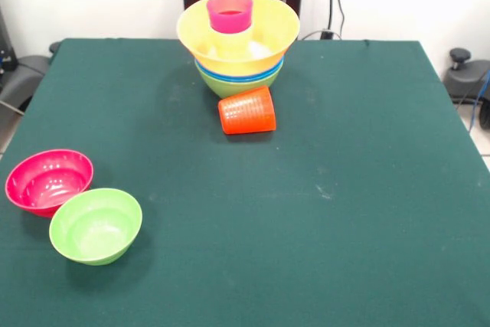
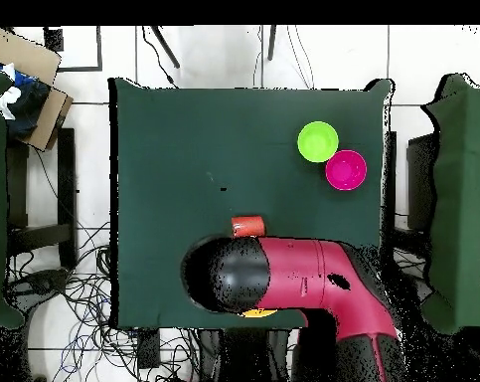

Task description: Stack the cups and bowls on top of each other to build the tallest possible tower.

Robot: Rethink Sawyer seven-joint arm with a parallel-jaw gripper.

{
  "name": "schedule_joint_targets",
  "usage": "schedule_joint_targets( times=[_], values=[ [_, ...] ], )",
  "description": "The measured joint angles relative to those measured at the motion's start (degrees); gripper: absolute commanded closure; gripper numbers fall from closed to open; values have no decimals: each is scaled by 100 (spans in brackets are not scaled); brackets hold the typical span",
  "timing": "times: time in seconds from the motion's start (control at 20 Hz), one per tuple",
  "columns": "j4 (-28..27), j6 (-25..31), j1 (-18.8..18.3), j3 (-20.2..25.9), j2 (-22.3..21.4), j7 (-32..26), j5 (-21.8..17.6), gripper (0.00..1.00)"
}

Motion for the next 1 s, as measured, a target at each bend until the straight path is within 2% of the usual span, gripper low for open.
schedule_joint_targets(
  times=[1.0],
  values=[
    [636,-849,-199,-6,34,0,-8,100]
  ],
)
